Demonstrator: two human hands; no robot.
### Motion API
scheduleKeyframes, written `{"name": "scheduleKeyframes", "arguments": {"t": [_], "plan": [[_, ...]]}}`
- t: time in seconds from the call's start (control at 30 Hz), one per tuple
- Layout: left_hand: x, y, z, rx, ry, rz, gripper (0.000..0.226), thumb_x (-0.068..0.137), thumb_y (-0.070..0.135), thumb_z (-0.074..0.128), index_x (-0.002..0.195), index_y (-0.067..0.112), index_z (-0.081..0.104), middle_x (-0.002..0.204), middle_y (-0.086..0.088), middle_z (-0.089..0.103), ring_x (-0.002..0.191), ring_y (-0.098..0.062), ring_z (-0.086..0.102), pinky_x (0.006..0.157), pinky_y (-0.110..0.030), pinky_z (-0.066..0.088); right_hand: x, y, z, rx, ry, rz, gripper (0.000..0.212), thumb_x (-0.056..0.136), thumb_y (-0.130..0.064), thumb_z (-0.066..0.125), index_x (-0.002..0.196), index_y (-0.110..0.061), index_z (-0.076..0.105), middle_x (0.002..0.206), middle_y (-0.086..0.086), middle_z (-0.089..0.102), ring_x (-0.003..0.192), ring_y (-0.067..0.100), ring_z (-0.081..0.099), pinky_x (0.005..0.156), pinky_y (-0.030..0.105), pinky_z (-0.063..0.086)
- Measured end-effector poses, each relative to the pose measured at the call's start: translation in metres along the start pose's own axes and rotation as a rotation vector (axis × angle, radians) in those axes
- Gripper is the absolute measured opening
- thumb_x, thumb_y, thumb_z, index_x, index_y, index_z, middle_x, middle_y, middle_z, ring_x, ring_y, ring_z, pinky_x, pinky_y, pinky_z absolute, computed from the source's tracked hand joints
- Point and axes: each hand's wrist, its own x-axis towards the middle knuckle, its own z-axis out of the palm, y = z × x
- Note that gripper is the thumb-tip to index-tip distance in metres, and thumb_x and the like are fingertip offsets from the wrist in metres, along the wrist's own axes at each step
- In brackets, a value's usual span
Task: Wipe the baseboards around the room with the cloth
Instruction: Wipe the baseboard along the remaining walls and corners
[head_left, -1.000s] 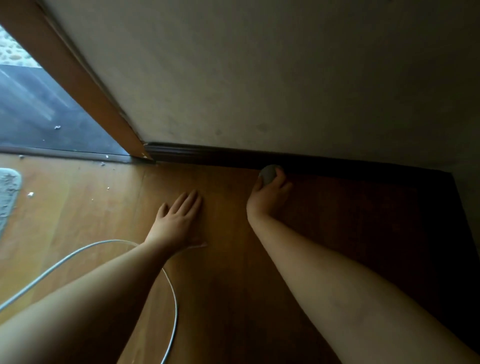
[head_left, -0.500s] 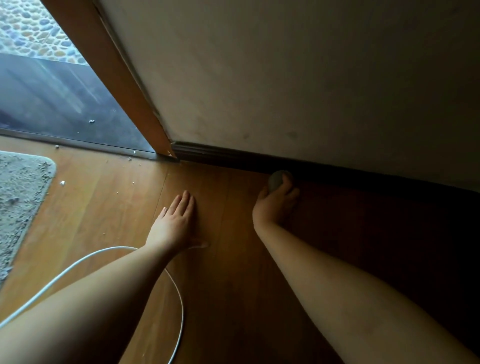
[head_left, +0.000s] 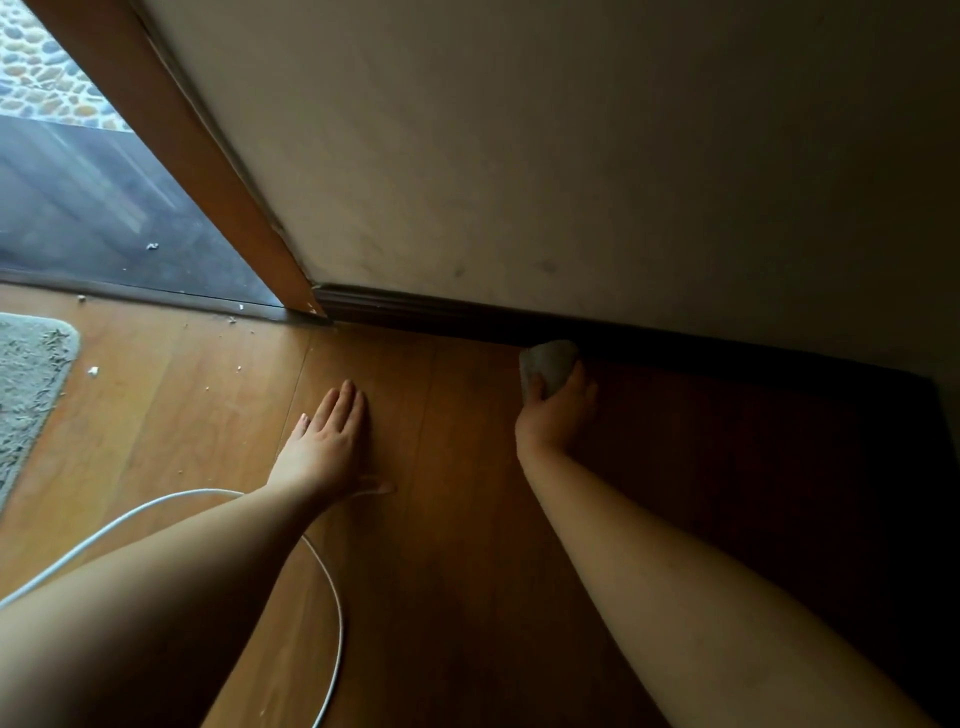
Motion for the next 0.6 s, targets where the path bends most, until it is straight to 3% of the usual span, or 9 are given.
{"name": "scheduleKeyframes", "arguments": {"t": [0.2, 0.47, 0.6], "plan": [[0.002, 0.004, -0.001, -0.026, -0.027, -0.011, 0.136, 0.069, 0.073, 0.069, 0.154, 0.014, -0.019, 0.161, -0.007, -0.025, 0.151, -0.027, -0.013, 0.122, -0.046, 0.012, -0.025, -0.025, 0.034, -0.144, -0.136, -0.231, 0.060, 0.092, -0.034, 0.064, 0.145, -0.016, 0.042, 0.139, 0.009, 0.044, 0.129, 0.028, 0.044, 0.103, 0.044, 0.045], [-0.023, -0.021, 0.012, -0.050, 0.038, -0.054, 0.123, 0.076, 0.070, 0.066, 0.158, 0.017, -0.010, 0.165, -0.005, -0.016, 0.153, -0.024, -0.005, 0.123, -0.043, 0.014, -0.048, -0.052, 0.072, -0.106, -0.105, -0.192, 0.061, 0.092, -0.034, 0.065, 0.144, -0.011, 0.042, 0.139, 0.014, 0.042, 0.127, 0.033, 0.044, 0.102, 0.046, 0.045], [-0.031, -0.038, 0.011, -0.032, 0.014, -0.083, 0.122, 0.076, 0.072, 0.063, 0.158, 0.019, -0.009, 0.165, -0.006, -0.015, 0.153, -0.024, -0.003, 0.123, -0.042, 0.014, -0.066, -0.073, 0.092, -0.106, -0.240, -0.348, 0.060, 0.092, -0.030, 0.065, 0.145, -0.012, 0.042, 0.143, 0.012, 0.041, 0.131, 0.029, 0.043, 0.106, 0.042, 0.044]]}}
